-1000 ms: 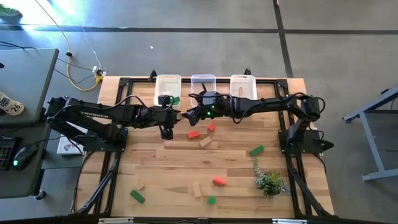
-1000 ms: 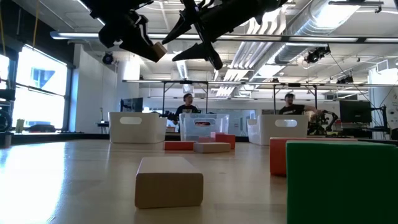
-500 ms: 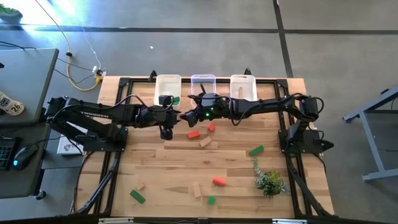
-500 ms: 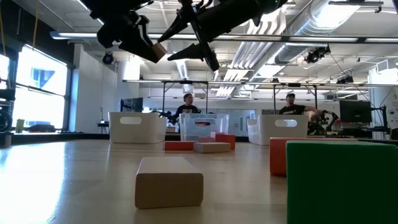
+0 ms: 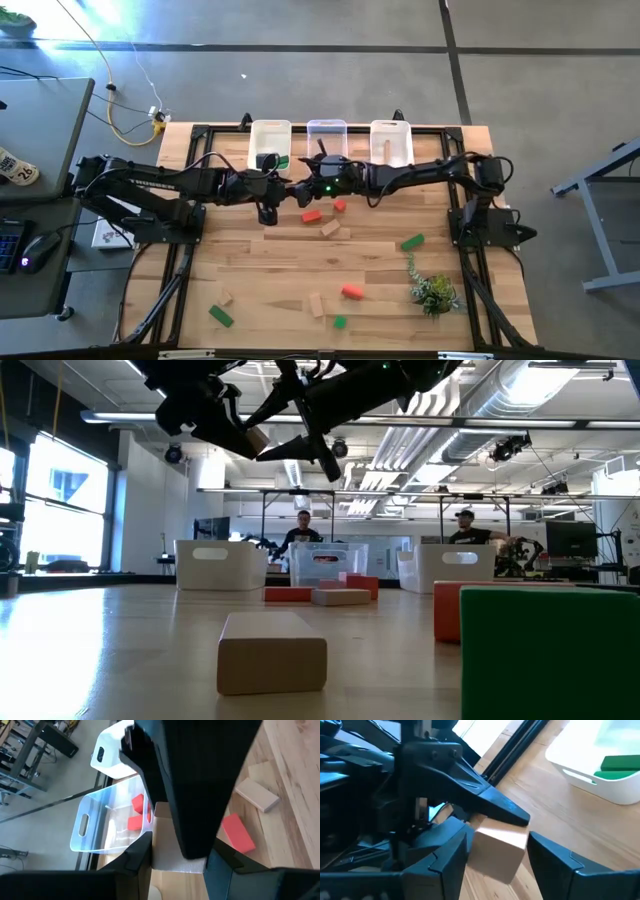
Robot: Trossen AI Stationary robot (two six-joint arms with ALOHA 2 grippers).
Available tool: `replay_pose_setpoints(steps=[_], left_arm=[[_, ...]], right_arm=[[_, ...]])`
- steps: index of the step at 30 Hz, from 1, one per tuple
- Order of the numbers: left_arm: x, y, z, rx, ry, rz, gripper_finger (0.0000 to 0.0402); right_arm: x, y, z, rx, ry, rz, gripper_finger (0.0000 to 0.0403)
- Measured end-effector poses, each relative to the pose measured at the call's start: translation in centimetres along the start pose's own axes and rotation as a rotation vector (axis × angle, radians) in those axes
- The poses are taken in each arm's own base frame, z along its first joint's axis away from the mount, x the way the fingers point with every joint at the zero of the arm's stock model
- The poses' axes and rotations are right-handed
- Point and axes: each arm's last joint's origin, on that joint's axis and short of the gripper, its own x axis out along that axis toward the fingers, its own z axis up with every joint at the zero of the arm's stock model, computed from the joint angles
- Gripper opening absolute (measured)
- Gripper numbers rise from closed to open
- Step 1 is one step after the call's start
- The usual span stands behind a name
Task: Sort & place blocks by color
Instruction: Put the brown block into the right white bin
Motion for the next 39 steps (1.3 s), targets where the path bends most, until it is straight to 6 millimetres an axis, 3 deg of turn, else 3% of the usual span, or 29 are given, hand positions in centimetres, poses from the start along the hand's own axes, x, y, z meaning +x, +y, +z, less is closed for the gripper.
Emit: replay_pose_setpoints(steps=[7,15,19,29,39], left_arm=[[0.0,0.0,0.0,0.0,0.001,0.002,0.0111],[0.0,0.1,0.0,0.003,0.01,0.021,0.0111],[0.0,0.1,0.0,0.006,0.01,0.021,0.0114],[0.0,0.1,0.0,-0.012,0.007,0.037,0.0162],[0.0,0.0,-0.2,-0.126,0.027,0.016,0.0213]], right_arm=[[0.2,-0.6,0.3,0.006,-0.018,-0.021,0.0187],[0.2,-0.6,0.4,0.012,-0.039,-0.041,0.0118],[0.2,-0.6,0.4,0.01,-0.04,-0.043,0.0113],[0.2,-0.8,0.3,-0.069,-0.034,-0.07,0.011],[0.1,-3.2,0.7,-0.181,0.057,-0.198,0.0108]])
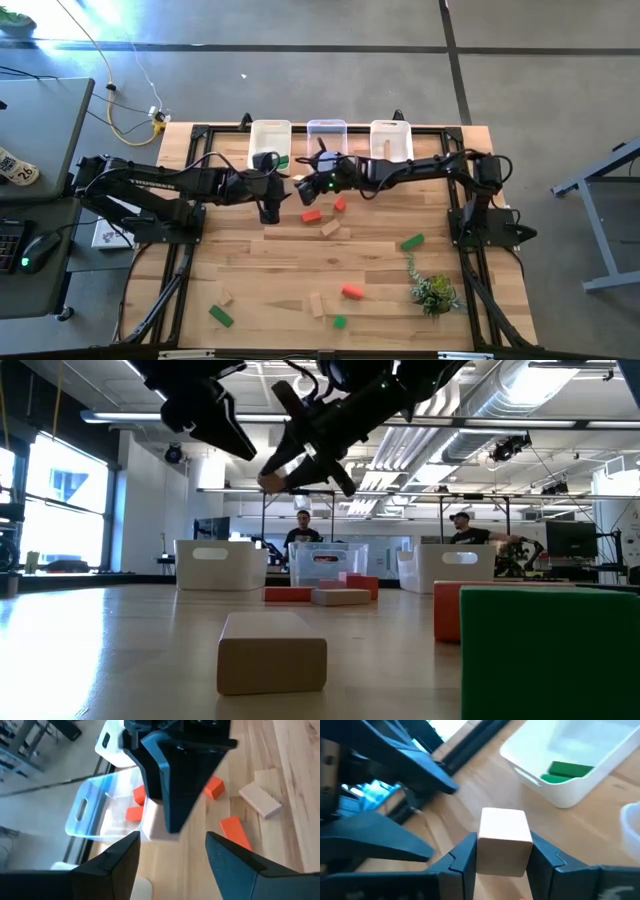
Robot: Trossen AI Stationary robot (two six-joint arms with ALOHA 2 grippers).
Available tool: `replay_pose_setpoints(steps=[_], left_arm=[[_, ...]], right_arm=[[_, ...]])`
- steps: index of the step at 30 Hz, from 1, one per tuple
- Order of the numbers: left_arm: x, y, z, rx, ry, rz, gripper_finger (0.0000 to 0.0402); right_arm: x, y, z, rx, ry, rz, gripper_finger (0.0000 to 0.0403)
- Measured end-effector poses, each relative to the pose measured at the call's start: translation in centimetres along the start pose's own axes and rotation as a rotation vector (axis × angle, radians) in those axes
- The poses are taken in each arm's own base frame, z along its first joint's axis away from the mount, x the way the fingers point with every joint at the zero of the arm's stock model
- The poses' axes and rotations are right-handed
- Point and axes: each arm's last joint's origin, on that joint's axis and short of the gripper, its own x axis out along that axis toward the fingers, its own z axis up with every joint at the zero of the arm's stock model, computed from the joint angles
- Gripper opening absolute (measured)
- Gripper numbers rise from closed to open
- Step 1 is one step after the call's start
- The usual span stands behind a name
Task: Sort & place blocks by color
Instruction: Put the brown block into the right white bin
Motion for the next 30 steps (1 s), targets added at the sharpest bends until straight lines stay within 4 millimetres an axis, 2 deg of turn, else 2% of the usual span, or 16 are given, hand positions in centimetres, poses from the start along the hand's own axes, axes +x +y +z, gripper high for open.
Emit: replay_pose_setpoints(steps=[8,11,19,25,30], left_arm=[[0.0,-0.1,-0.4,-0.168,0.039,-0.004,0.0215],[0.0,-0.1,-0.5,-0.214,0.051,-0.004,0.0214],[0.0,-0.1,-0.5,-0.255,0.051,-0.016,0.0214],[0.0,-0.2,-0.5,-0.297,0.049,-0.031,0.0214],[0.0,-0.2,-0.5,-0.325,0.048,-0.036,0.0214]], right_arm=[[-0.1,-3.3,0.3,-0.081,0.118,-0.142,0.0108],[-0.8,-4.5,0.6,-0.101,0.17,-0.211,0.0108],[-5.2,-6.1,1.8,-0.216,0.213,-0.509,0.0107],[-8.7,-7.8,2.2,-0.271,0.248,-0.815,0.0107],[-10.0,-10.0,2.2,-0.226,0.32,-1.001,0.0108]])
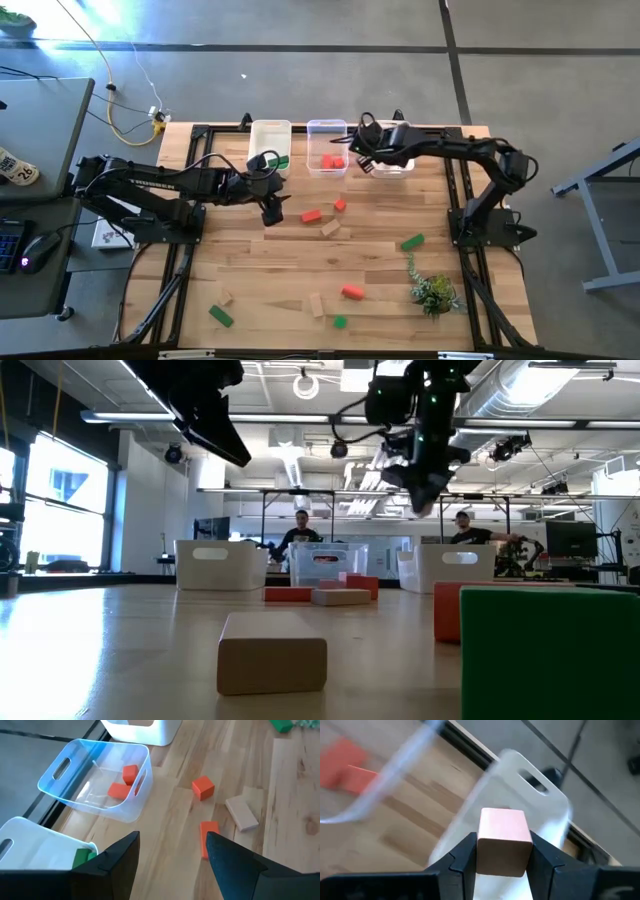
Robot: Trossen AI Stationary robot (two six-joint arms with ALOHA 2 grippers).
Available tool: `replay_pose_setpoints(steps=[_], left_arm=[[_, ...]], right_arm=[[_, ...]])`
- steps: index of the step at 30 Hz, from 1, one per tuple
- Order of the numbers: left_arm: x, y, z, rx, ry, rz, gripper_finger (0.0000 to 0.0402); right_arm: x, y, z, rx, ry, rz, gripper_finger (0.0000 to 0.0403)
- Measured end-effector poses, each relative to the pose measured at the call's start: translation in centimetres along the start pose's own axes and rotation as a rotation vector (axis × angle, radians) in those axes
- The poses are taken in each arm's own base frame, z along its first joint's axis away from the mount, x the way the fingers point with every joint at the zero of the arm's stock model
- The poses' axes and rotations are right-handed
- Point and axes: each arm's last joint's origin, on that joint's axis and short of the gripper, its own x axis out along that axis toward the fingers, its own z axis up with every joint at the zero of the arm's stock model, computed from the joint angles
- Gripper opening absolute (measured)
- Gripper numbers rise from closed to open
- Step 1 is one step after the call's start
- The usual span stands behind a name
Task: Sort & place blocks by color
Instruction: Put the brown block into the right white bin
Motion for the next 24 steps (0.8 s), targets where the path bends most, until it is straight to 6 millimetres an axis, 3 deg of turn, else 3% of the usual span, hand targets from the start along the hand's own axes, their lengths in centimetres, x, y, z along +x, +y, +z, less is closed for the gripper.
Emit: replay_pose_setpoints(steps=[11,15,24], left_arm=[[0.0,0.0,0.0,-0.002,-0.004,0.0,0.0214],[0.0,0.0,0.0,-0.001,-0.003,-0.001,0.0214],[0.0,0.0,0.0,0.001,-0.003,-0.001,0.0214]], right_arm=[[4.2,-2.8,-1.0,0.008,0.218,0.089,0.0109],[4.7,-3.4,-0.7,-0.052,0.221,0.099,0.012],[4.9,-3.6,-0.7,-0.07,0.227,0.114,0.0184]])
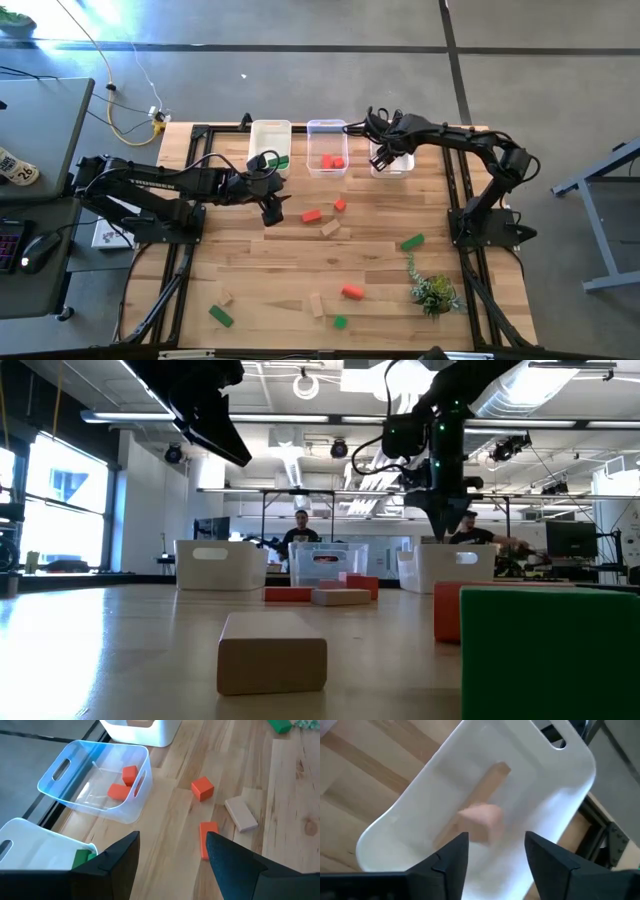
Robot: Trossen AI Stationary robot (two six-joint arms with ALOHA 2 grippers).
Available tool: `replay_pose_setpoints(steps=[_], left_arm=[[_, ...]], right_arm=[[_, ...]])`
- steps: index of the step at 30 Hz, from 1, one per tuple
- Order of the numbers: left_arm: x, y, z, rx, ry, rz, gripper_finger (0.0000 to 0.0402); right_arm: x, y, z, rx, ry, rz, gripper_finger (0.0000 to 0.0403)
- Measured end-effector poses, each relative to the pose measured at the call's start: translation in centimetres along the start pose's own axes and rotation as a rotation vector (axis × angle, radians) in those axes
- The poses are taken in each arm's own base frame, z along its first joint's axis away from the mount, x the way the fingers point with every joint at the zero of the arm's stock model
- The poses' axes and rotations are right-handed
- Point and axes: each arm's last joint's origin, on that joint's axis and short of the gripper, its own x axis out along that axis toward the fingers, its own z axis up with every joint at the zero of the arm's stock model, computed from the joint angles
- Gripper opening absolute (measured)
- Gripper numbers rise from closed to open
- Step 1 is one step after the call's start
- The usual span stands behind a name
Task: Sort & place blocks by color
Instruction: Put the brown block into the right white bin, then put the orange block into the transparent bin
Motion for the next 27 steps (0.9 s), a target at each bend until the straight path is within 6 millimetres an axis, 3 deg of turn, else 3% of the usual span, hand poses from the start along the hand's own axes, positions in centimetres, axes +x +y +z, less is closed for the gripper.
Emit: replay_pose_setpoints(steps=[6,13,20,27], left_arm=[[0.0,0.0,0.0,0.001,0.001,0.0,0.0214],[0.0,0.0,0.0,-0.001,0.001,0.0,0.0214],[0.0,0.0,0.0,-0.009,0.0,-0.001,0.0214],[0.0,0.0,0.0,-0.027,0.0,0.0,0.0214]], right_arm=[[-0.3,0.4,-0.4,0.025,0.026,0.028,0.0189],[-3.3,2.5,-2.1,0.008,-0.011,0.096,0.019],[-7.0,5.8,-4.7,0.004,-0.047,0.266,0.019],[-9.8,10.1,-8.5,-0.107,-0.078,0.355,0.019]])
